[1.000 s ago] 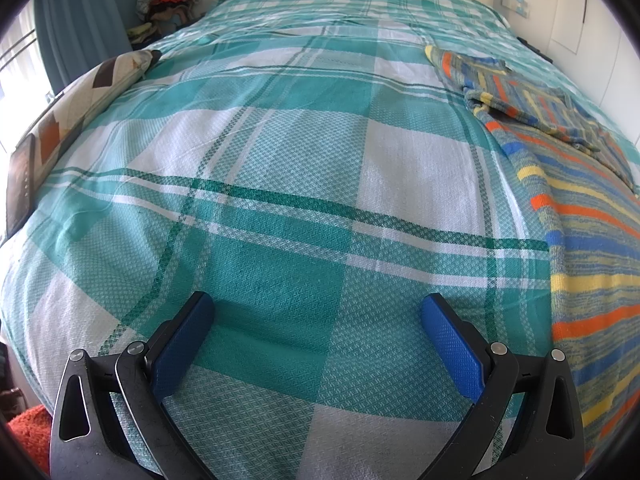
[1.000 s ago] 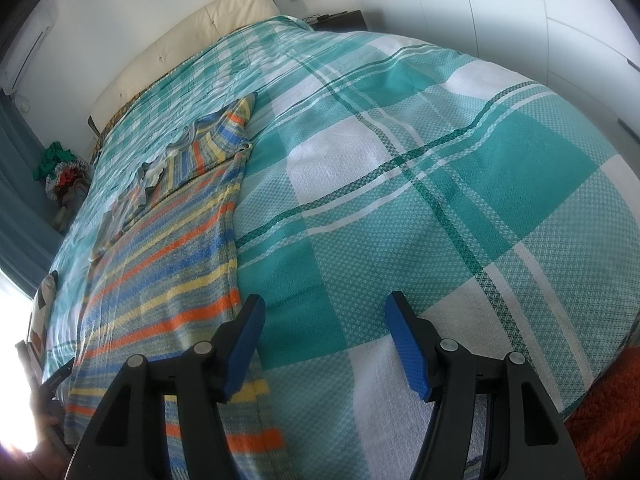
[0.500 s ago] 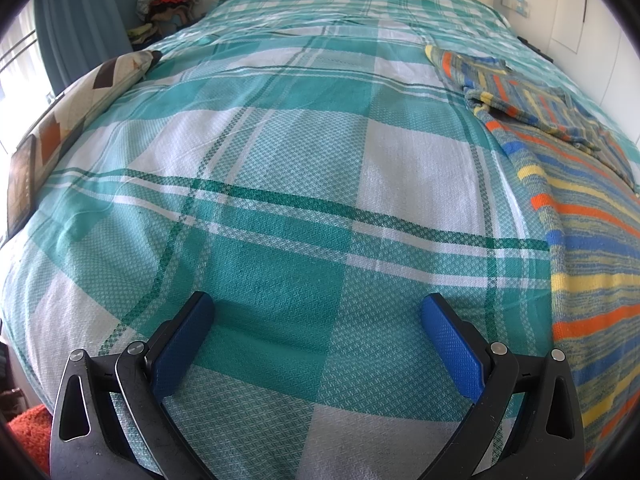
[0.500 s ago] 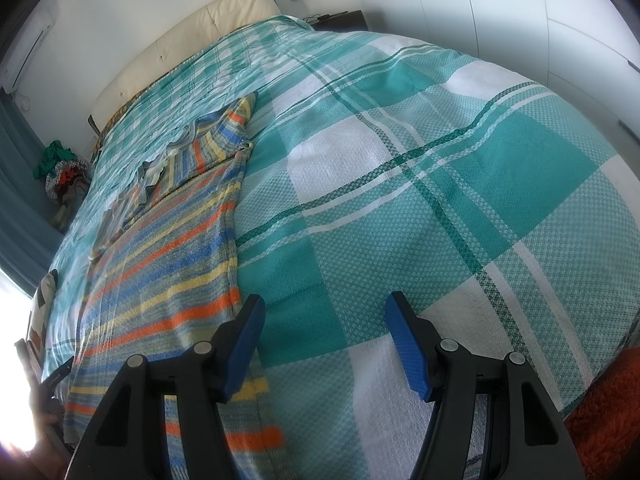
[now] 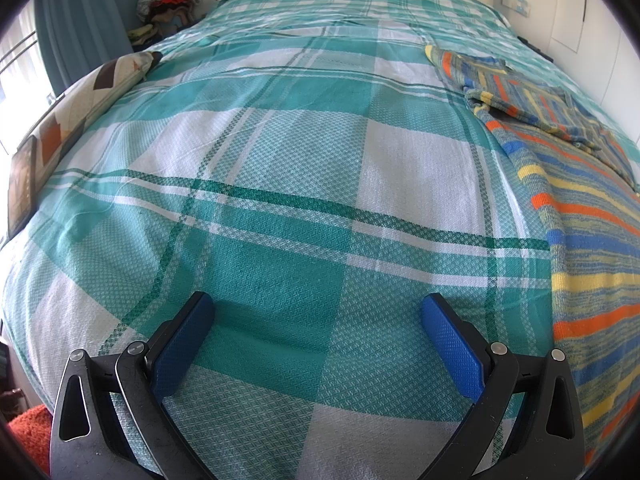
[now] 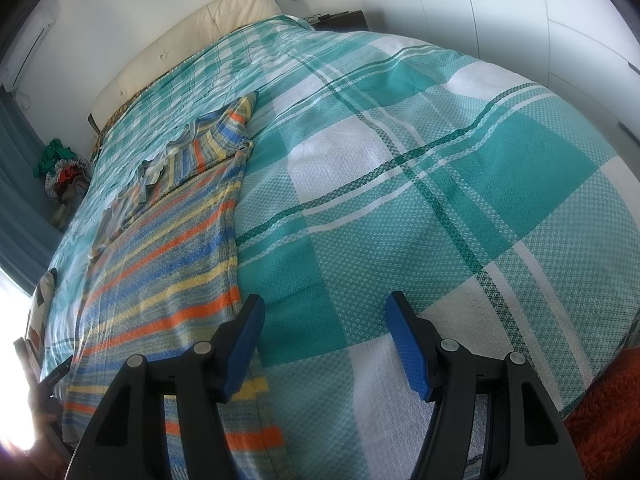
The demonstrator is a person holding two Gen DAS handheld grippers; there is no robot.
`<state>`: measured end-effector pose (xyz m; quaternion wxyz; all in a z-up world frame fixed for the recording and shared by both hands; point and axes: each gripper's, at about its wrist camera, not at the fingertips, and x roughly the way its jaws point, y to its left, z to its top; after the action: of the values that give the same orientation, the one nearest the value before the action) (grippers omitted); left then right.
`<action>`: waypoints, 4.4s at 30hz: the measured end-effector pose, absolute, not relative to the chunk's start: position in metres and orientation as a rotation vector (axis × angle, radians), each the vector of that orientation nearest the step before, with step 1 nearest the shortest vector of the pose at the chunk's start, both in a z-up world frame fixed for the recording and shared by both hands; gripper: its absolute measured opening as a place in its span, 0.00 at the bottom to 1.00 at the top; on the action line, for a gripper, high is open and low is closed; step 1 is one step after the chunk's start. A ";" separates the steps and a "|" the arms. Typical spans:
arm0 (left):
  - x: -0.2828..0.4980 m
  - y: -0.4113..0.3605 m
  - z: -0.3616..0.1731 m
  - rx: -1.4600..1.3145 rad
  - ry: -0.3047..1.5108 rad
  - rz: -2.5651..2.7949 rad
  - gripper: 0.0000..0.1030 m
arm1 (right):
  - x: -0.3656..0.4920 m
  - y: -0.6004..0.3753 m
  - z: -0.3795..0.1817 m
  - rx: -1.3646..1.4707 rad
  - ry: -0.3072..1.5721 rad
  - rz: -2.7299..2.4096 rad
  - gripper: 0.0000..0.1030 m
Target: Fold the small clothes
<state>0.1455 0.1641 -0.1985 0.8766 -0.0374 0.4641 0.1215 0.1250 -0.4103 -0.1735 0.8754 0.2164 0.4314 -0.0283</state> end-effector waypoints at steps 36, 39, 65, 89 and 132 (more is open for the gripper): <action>0.142 0.168 -0.194 -0.053 1.008 0.213 1.00 | 0.127 -0.405 -0.173 0.406 0.910 -0.052 0.69; 0.135 0.172 -0.178 -0.077 1.059 0.194 0.98 | 0.134 -0.415 -0.164 0.440 0.946 -0.027 0.68; 0.114 0.112 -0.129 -0.356 1.191 -0.356 0.03 | 0.155 -0.404 -0.119 0.403 1.336 0.464 0.05; 0.484 0.160 -0.132 -0.522 1.040 -0.024 0.57 | 0.500 -0.456 -0.148 0.928 0.911 0.226 0.52; 0.239 0.167 -0.192 -0.279 0.899 -0.150 0.73 | 0.538 -0.368 -0.141 0.000 0.991 0.090 0.04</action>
<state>0.2387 0.1667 -0.1920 0.8886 -0.1344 0.4325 -0.0722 0.5376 -0.3681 -0.1409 0.8787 -0.0002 0.4755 0.0432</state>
